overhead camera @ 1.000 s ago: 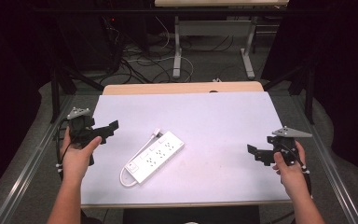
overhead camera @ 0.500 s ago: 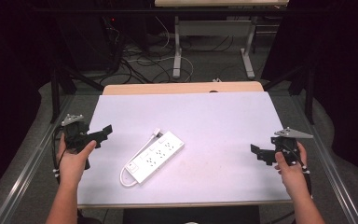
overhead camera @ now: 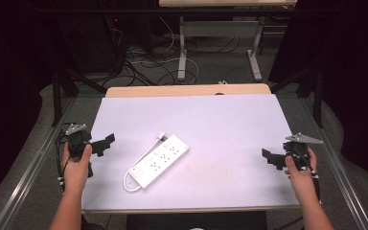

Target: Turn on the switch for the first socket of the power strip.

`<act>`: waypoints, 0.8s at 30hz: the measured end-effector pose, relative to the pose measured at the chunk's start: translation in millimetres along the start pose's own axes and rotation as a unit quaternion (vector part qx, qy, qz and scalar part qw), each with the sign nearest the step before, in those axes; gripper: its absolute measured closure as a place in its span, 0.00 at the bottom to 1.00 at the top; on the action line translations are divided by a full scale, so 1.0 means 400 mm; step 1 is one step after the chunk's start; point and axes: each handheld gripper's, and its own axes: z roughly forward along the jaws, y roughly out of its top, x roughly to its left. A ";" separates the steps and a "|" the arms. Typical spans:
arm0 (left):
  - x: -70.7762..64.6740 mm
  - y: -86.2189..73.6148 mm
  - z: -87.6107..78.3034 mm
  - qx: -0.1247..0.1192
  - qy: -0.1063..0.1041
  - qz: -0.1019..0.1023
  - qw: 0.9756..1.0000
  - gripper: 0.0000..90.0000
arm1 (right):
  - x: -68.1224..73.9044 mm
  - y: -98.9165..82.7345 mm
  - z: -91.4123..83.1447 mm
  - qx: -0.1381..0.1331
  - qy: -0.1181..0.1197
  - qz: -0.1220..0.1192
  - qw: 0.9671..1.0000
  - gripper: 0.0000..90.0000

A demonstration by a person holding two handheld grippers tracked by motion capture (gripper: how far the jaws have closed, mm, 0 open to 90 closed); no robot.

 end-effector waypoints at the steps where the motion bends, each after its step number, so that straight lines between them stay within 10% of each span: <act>1: 0.002 -0.004 0.003 0.002 0.002 -0.001 1.000 0.01 | -0.002 -0.002 0.002 0.001 0.000 0.002 1.000 0.09; 24: 0.025 -0.048 0.045 0.031 0.022 0.004 0.999 0.01 | -0.027 -0.031 0.036 0.021 -0.012 0.015 1.000 0.09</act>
